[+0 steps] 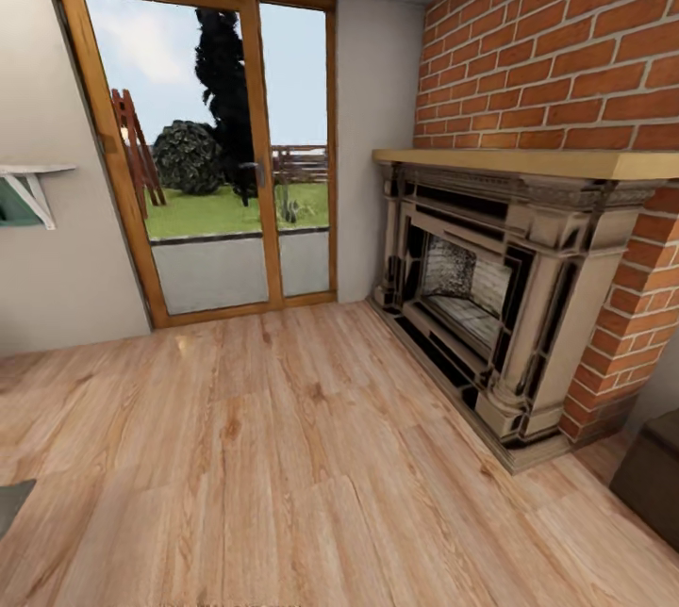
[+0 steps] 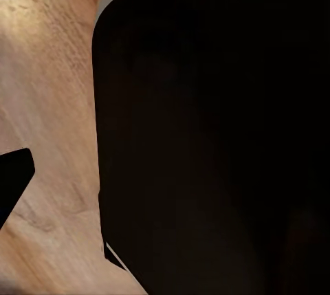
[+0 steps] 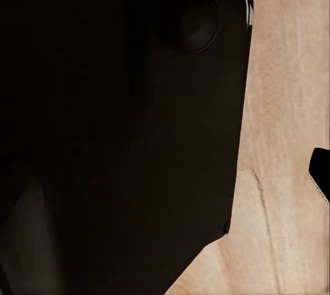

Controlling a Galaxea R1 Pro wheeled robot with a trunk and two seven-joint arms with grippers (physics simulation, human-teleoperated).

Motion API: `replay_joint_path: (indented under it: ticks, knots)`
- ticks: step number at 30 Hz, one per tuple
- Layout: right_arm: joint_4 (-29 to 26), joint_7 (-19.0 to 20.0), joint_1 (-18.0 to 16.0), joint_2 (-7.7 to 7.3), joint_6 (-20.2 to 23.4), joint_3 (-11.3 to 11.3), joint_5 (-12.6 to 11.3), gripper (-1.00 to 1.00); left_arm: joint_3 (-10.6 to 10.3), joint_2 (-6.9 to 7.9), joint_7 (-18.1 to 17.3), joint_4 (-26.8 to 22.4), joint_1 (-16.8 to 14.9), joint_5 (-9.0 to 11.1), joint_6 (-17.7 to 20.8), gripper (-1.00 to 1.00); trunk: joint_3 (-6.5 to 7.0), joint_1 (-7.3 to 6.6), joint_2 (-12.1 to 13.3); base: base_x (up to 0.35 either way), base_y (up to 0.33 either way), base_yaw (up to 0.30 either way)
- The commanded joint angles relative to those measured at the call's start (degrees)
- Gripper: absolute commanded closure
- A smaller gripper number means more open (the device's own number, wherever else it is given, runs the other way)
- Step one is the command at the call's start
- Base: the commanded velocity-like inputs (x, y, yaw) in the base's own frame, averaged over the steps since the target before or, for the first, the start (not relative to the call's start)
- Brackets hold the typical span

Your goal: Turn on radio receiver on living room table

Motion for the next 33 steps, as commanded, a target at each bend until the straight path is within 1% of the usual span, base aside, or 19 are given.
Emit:
replay_joint_path:
  ticks: [1,33]
  knots:
    - [0.0,0.0,0.0,-0.01,0.0,0.0,0.0,-1.00,0.0,0.00,0.0,0.0,0.0,0.0,0.0,-1.00,0.00,0.00,0.0,0.000,0.000,0.272]
    - [0.0,0.0,0.0,-0.01,0.0,-0.1,0.0,-1.00,0.0,0.00,0.0,0.0,0.0,0.0,0.0,-1.00,0.00,0.00,0.0,0.000,0.000,0.272]
